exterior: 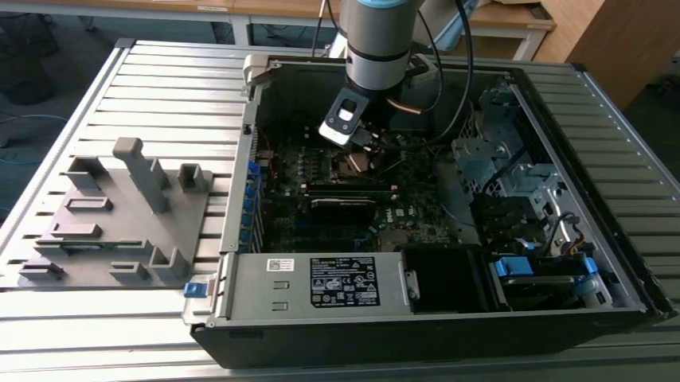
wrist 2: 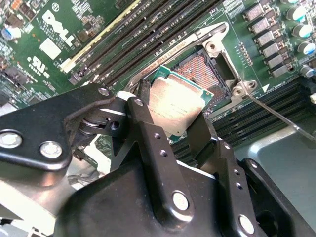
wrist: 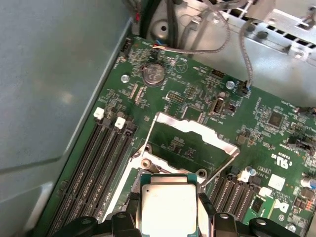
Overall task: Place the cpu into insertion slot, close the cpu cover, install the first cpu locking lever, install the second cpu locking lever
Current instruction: 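Place the cpu into insertion slot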
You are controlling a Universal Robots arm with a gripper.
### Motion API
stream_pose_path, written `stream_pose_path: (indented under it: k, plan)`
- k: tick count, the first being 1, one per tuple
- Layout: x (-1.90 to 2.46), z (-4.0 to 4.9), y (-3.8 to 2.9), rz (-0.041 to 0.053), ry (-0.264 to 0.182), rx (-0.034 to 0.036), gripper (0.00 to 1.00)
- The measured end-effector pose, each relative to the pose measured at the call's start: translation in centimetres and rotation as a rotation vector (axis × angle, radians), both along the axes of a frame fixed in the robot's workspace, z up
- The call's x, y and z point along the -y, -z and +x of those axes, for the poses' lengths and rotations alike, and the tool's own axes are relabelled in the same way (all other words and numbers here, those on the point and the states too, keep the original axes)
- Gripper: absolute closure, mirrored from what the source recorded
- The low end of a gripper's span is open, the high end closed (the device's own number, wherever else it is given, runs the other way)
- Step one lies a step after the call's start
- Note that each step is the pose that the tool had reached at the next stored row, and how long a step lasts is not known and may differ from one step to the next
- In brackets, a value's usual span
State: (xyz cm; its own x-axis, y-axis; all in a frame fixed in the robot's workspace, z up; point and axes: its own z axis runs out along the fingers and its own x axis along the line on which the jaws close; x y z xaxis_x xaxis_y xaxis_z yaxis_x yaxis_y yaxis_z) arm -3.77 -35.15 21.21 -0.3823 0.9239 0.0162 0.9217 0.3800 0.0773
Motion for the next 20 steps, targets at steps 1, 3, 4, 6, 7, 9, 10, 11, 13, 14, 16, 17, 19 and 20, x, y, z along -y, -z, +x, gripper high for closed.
stream_pose_path:
  k: [1,3,4,6,7,9,10,11,13,14,16,17,19,20]
  plan:
    - [0.0,0.0,0.0,0.0,0.004,-0.0001,0.46]
    - [0.0,0.0,0.0,0.0,0.005,0.0,0.46]
    - [0.0,0.0,0.01,0.0,0.006,0.0001,0.46]
    - [0.0,0.0,0.06,0.0,0.006,0.0,0.46]
    - [0.0,0.0,0.07,0.0001,0.006,0.0001,0.46]
    - [-0.01,-0.01,0.15,0.0004,0.006,0.0003,0.46]
    - [-0.01,-0.01,0.19,0.0002,0.006,0.0001,0.46]
    - [0.0,-0.02,0.25,0.0001,0.006,0.0001,0.46]
    - [0.0,-0.08,0.38,0.0001,0.007,0.0001,0.46]
    - [0.0,-0.13,0.42,0.0,0.007,0.0001,0.46]
    - [0.0,-0.14,0.43,-0.0002,0.008,-0.0001,0.46]
    - [0.0,-0.14,0.43,-0.0001,0.008,-0.0001,0.46]
    - [-0.01,-0.14,0.42,0.0,0.008,0.0,0.46]
    - [0.0,-0.14,0.36,-0.0001,0.008,0.0,0.46]
